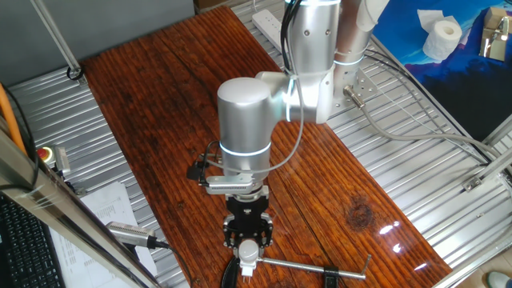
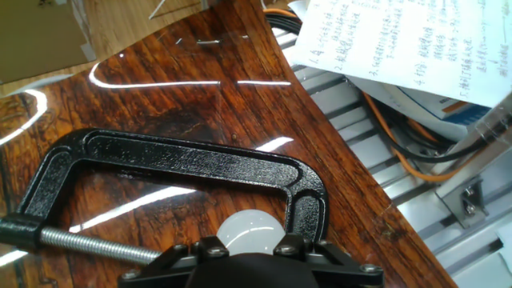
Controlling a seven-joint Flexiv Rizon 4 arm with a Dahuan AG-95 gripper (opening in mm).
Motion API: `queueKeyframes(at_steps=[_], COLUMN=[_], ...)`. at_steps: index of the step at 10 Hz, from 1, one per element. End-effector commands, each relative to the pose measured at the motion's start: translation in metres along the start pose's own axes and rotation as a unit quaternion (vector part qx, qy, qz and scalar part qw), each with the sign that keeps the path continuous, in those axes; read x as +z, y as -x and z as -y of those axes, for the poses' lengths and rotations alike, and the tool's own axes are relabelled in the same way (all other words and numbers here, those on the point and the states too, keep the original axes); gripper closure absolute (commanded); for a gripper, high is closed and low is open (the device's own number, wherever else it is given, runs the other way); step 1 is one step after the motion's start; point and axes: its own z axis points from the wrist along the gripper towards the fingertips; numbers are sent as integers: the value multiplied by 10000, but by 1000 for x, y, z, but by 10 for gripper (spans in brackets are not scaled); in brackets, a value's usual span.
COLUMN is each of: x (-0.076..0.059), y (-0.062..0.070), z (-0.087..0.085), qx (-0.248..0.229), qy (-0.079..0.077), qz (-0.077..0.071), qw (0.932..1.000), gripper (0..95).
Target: Install the light bulb by rotating it
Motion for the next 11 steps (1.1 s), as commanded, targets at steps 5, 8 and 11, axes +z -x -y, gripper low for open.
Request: queueKeyframes(at_steps=[5,8,11], x=[1,1,1], y=[-1,-1,-1], z=[1,1,1], qx=[943,1310,1624], qy=[-227,-392,-478], qz=[-297,-468,-560], qw=[9948,9895,9840], gripper=[760,760,760])
